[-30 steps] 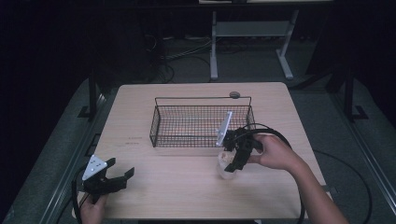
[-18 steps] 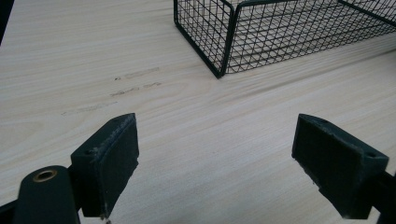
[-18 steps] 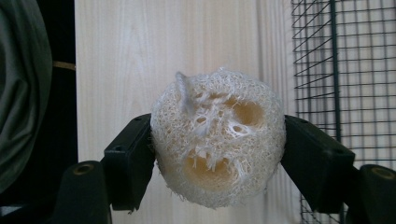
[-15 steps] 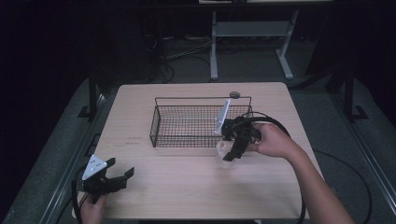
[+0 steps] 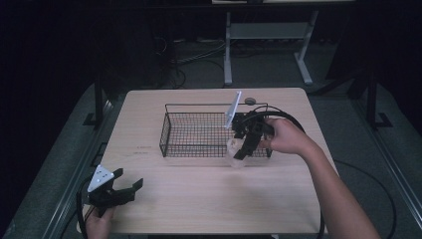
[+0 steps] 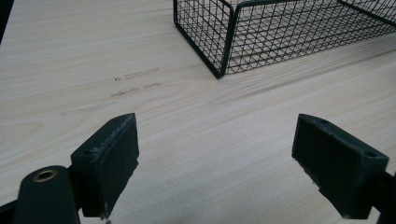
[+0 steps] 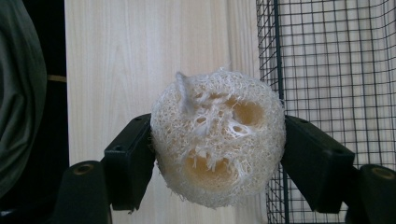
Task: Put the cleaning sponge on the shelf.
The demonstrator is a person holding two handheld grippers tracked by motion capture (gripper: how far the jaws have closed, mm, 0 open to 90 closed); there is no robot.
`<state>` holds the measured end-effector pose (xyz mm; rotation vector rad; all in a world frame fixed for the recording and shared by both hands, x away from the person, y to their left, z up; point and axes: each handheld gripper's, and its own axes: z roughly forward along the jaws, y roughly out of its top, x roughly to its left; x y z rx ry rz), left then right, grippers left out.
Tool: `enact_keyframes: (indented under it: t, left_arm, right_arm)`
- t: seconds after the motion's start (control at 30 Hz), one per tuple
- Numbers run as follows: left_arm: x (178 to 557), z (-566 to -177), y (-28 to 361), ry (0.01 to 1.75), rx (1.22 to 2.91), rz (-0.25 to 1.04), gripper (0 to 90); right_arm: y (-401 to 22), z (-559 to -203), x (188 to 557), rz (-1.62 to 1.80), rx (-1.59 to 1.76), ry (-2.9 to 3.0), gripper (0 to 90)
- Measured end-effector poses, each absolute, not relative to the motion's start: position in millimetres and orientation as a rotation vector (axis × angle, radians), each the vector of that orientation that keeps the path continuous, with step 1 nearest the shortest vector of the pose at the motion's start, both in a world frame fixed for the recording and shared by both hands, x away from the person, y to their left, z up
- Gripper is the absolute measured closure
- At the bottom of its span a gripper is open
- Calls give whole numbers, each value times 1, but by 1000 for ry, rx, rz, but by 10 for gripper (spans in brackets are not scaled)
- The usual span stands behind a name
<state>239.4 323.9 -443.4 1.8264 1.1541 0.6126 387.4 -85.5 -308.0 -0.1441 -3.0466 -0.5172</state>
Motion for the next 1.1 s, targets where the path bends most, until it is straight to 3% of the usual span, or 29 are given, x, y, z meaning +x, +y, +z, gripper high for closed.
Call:
enact_keyframes:
  t: [1.1]
  left_arm:
    - [240, -442, 323, 1150, 1827, 618, 139]
  right_arm:
    - [-78, -284, 461, -418, -284, -3116, 285]
